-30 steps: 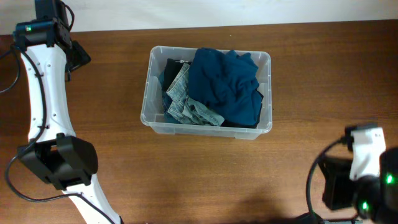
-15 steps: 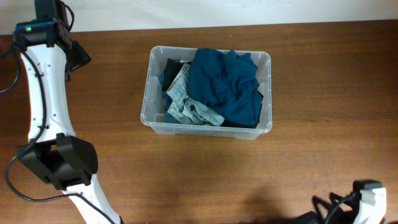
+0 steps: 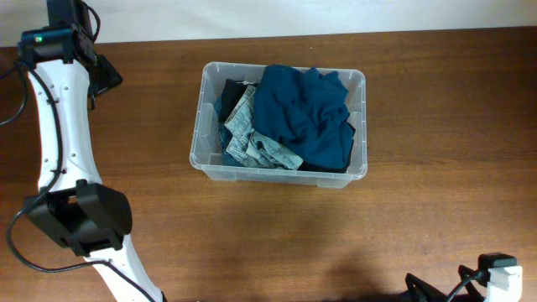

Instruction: Pack container

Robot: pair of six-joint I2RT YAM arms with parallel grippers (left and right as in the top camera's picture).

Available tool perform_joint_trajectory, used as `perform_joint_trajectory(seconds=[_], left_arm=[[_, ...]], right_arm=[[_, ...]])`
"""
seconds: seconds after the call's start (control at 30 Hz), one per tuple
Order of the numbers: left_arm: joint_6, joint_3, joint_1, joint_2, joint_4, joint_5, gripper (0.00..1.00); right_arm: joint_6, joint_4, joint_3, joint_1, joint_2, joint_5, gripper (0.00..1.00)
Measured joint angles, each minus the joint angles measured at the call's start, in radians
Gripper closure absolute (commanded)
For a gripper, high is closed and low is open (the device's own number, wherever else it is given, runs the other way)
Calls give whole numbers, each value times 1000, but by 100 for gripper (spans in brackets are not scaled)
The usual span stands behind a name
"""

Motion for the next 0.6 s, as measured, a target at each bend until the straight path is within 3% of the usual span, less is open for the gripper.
perform_joint_trajectory(seconds=[0.4,0.6], left_arm=[[0,0,0,0,0,0,1],[0,0,0,0,0,0,1]], right_arm=[[-4,3,-1,0,0,0,1],[-4,153,-39,-23,-25,7,1]])
